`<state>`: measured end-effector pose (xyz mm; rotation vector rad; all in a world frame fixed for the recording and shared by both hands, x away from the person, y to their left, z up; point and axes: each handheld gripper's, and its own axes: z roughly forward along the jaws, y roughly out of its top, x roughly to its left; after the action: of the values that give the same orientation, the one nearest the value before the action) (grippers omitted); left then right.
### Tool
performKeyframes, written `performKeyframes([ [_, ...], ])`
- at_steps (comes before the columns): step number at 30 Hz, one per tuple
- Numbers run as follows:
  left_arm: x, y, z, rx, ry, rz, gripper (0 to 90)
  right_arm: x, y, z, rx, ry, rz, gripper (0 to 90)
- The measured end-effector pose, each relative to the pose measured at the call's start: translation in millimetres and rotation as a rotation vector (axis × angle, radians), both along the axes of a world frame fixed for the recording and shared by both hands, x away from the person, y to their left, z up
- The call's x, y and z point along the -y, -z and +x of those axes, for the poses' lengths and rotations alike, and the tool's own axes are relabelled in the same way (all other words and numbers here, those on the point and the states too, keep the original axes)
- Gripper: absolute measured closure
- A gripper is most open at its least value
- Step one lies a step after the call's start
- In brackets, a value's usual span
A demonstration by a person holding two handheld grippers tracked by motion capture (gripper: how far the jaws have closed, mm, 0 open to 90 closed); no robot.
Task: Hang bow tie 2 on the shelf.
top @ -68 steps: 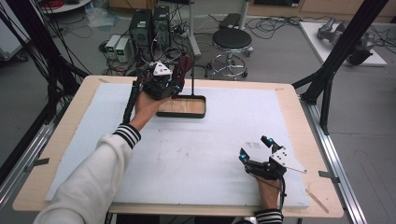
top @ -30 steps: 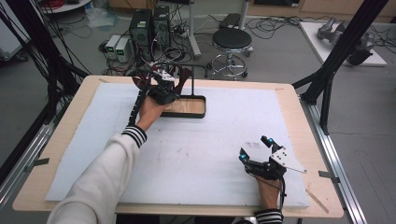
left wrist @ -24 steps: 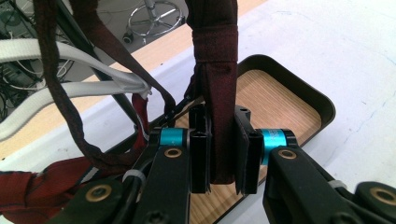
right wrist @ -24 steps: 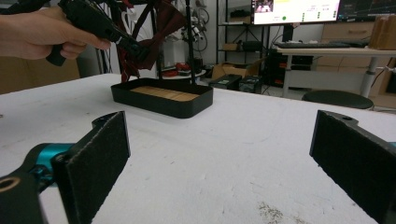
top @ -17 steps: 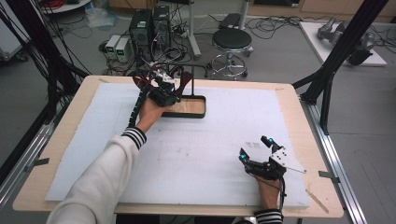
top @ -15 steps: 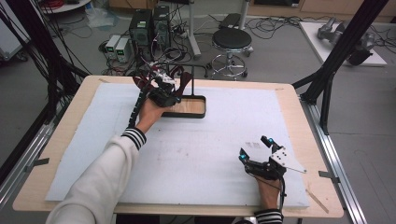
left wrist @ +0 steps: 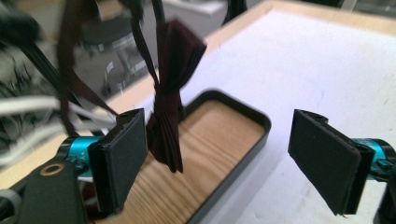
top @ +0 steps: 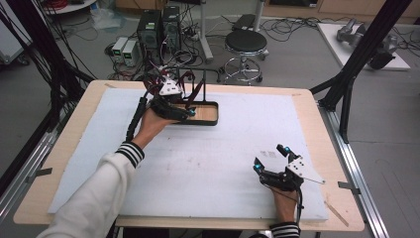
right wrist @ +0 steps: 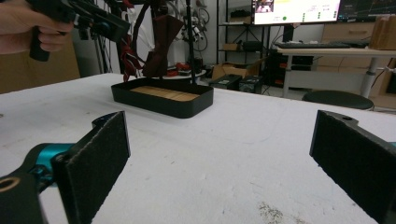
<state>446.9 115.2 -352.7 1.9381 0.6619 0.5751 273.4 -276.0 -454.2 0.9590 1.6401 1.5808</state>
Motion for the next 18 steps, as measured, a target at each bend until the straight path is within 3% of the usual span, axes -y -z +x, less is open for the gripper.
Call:
performKeyframes([
  [5, -19.0, -1.9, -11.9, 0.069, 0.044, -0.107, 18.1, 0.3, -0.1, 0.0, -0.004, -0.001, 0.004, 4.0],
  [8, -32.4, -0.5, -23.9, 0.104, 0.071, -0.147, 17.2, 0.0, -0.1, 0.2, 0.0, 0.0, 0.002, 4.0],
  [12, -53.1, 5.7, -45.9, 0.144, 0.087, -0.185, 17.2, -0.8, -0.1, -0.5, -0.004, -0.001, -0.002, 4.0],
  [18, -92.1, 19.5, -87.8, 0.236, 0.063, -0.208, 17.2, -1.3, 0.0, -0.9, 0.002, 0.005, -0.009, 4.0],
])
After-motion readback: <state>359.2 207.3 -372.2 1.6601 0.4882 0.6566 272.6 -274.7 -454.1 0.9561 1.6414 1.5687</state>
